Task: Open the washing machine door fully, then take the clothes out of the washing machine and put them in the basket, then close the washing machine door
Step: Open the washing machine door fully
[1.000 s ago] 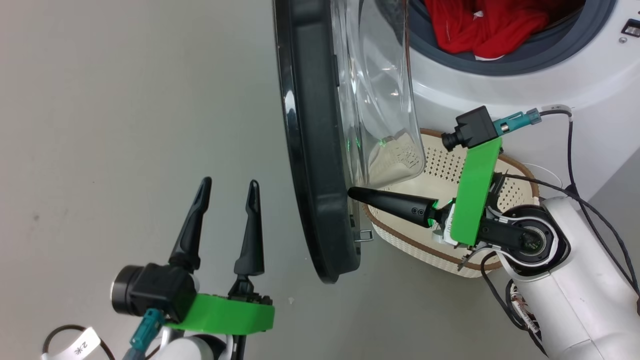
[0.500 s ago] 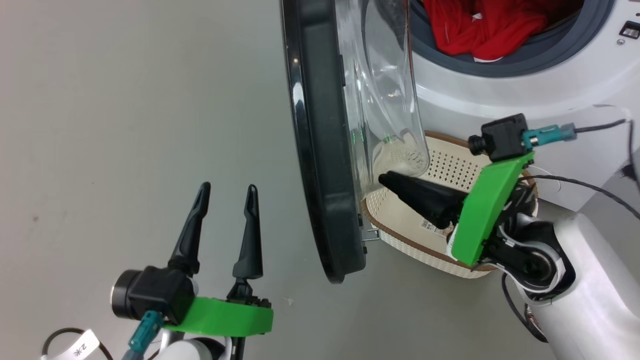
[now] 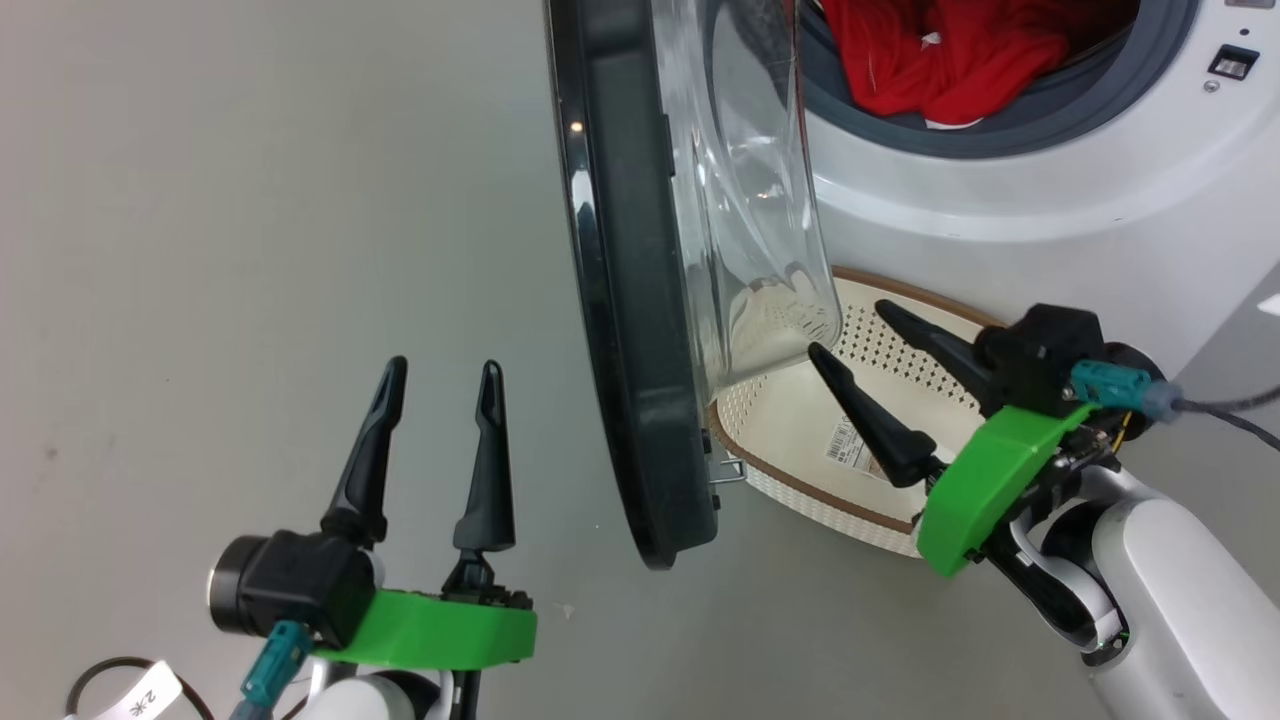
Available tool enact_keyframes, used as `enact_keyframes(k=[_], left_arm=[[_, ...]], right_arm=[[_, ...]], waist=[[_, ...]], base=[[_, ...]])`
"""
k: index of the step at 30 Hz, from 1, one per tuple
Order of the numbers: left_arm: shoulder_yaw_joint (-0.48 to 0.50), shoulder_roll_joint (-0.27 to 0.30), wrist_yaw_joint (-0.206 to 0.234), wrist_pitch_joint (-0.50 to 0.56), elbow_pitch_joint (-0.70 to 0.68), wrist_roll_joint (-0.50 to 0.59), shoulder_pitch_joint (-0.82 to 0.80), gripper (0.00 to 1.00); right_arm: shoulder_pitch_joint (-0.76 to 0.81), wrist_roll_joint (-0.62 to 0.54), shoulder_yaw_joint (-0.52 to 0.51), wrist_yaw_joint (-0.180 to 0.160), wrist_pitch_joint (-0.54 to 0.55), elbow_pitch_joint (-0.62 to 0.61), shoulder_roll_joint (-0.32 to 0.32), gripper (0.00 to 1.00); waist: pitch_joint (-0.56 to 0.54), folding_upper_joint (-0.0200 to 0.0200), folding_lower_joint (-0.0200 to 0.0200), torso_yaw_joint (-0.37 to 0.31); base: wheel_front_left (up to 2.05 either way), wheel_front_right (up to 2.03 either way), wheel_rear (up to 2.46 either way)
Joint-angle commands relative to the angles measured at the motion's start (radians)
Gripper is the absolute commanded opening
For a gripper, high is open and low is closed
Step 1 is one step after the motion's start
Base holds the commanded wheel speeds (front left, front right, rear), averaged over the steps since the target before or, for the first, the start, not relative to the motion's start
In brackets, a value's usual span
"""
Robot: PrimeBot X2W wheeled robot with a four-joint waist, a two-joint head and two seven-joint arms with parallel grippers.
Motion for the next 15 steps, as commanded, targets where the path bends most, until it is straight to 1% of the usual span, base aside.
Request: enact_keyframes(k=[1, 4, 9, 10, 15], left_arm=[[0.038, 0.016, -0.008, -0.005, -0.028, 0.01, 0.004, 1.0], [0.04, 0.016, -0.009, -0.005, -0.025, 0.011, 0.008, 1.0], [0.043, 0.016, -0.009, -0.005, -0.02, 0.011, 0.016, 1.0], [0.044, 0.016, -0.009, -0.005, -0.017, 0.011, 0.019, 1.0], [0.046, 0.016, -0.01, -0.005, -0.01, 0.012, 0.024, 1.0]], right_arm=[[0.015, -0.043, -0.009, 0.007, -0.04, -0.029, 0.017, 1.0], [0.036, -0.085, -0.029, 0.007, -0.077, -0.028, 0.033, 1.0], [0.087, -0.175, -0.08, 0.007, -0.159, -0.03, 0.074, 1.0], [0.11, -0.202, -0.095, 0.007, -0.178, -0.034, 0.091, 1.0], [0.15, -0.253, -0.128, 0.007, -0.222, -0.049, 0.117, 1.0]], waist=[[-0.004, 0.0, 0.0, -0.005], [-0.005, 0.0, 0.0, -0.01], [-0.007, 0.0, 0.0, -0.019], [-0.009, 0.0, 0.0, -0.022], [-0.015, 0.0, 0.0, -0.026]], base=[[0.0, 0.0, 0.0], [0.0, 0.0, 0.0], [0.0, 0.0, 0.0], [0.0, 0.0, 0.0], [0.0, 0.0, 0.0]])
